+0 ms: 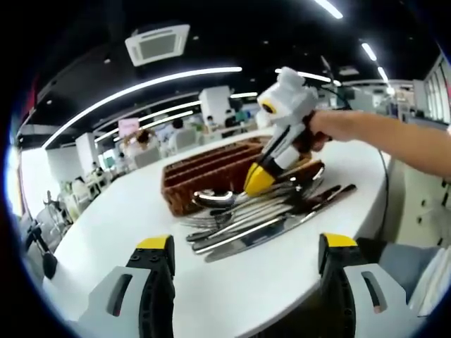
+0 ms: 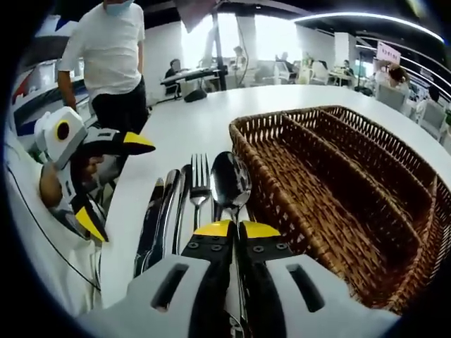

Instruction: Arrange the knives, forks, and spoons in their matching storage slots by inserting each utensil handle-first until every utensil is classified and aligned in the correct compartment

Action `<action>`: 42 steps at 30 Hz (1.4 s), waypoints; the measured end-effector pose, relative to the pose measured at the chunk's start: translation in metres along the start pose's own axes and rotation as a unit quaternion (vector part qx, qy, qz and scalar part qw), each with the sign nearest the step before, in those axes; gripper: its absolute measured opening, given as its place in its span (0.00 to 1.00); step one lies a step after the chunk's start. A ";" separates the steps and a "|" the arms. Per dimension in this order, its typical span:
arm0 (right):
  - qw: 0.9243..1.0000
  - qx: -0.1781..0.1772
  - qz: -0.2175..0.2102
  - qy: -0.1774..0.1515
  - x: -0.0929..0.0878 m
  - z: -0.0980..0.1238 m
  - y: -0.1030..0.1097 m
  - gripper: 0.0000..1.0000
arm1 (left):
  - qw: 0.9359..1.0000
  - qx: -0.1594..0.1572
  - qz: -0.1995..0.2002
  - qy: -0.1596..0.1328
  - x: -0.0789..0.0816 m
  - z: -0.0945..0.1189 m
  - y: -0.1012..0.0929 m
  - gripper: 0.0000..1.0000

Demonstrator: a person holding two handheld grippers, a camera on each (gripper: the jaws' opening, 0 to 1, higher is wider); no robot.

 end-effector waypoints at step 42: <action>0.995 -0.015 0.098 -0.019 0.011 0.016 -0.008 0.02 | 1.000 -0.005 0.011 -0.005 -0.002 0.000 0.001 0.84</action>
Point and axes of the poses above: the point that each gripper's makers call its tool centre point, and the gripper's own axes: z roughly backward along the fingers, y roughly to its left, x roughly out of its top, the point moved 6 cm from there along z, roughly backward along the fingers, and after that the axes turned 6 degrees about y, right-handed, at the moved point
